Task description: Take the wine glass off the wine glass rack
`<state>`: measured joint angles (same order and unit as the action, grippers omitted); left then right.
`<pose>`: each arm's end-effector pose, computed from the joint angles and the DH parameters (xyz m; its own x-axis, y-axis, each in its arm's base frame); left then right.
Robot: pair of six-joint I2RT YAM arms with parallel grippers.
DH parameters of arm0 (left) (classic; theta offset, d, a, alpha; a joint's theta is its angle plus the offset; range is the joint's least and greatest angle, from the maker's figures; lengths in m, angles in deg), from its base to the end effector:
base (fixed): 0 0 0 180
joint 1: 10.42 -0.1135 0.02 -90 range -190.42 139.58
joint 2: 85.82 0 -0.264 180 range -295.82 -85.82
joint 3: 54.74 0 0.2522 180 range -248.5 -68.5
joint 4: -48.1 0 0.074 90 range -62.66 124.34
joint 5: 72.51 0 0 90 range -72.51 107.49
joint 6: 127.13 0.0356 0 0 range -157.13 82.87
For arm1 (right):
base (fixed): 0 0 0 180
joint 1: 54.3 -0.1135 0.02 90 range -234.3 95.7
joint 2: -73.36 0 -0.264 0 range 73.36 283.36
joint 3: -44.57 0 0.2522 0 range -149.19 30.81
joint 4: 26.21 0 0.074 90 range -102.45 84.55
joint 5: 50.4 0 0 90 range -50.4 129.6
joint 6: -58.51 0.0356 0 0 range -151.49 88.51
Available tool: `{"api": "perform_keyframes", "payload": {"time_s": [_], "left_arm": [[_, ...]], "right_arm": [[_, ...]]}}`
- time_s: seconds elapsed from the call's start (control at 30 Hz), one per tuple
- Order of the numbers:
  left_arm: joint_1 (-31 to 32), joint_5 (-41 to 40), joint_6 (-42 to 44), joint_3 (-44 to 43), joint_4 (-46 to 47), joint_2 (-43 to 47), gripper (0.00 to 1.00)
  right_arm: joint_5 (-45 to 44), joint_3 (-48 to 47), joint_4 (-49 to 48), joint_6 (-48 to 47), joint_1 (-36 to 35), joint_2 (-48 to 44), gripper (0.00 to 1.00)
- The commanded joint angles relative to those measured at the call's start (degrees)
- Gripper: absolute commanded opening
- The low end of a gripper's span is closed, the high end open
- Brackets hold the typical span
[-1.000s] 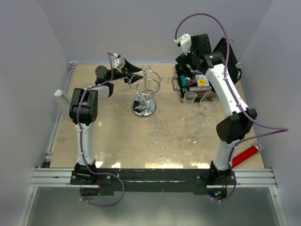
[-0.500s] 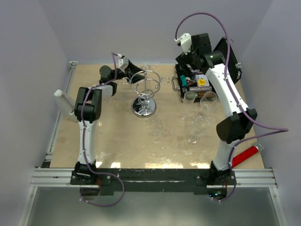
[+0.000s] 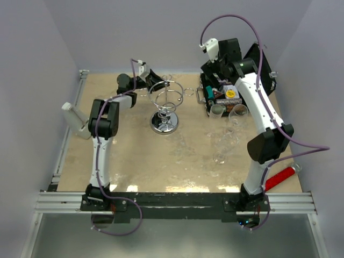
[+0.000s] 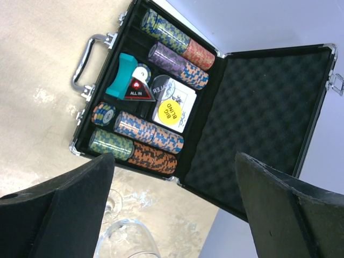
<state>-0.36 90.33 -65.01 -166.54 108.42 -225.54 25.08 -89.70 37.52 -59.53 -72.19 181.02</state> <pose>0.5017 -0.1236 0.2114 0.0708 -0.1527 -0.9857 0.9944 0.0885 0.0577 0.3949 0.1181 0.4126 -0.4565 -0.6256 -0.6327 -0.3645 0.7802 -0.5084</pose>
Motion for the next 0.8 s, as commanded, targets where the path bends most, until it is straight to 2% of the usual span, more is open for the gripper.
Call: {"api": "perform_keyframes", "payload": {"time_s": [0.0,0.07,0.53,0.77], "left_arm": [[0.2,1.0,1.0,-1.5,2.5,-0.3,0.12],[0.2,0.3,1.2,-1.4,2.2,0.2,0.00],[1.7,-0.8,3.5,-9.4,-3.9,-3.5,0.00],[0.2,-11.8,3.3,-10.4,-8.2,-4.9,0.00]], "right_arm": [[-0.6,0.1,0.0,0.5,0.1,-0.7,0.97],[-0.2,0.8,-0.3,0.5,0.1,-0.9,0.96],[1.6,0.7,-1.4,1.0,0.1,-0.3,0.95],[1.9,0.3,-1.5,1.1,0.1,-0.3,0.95]]}}
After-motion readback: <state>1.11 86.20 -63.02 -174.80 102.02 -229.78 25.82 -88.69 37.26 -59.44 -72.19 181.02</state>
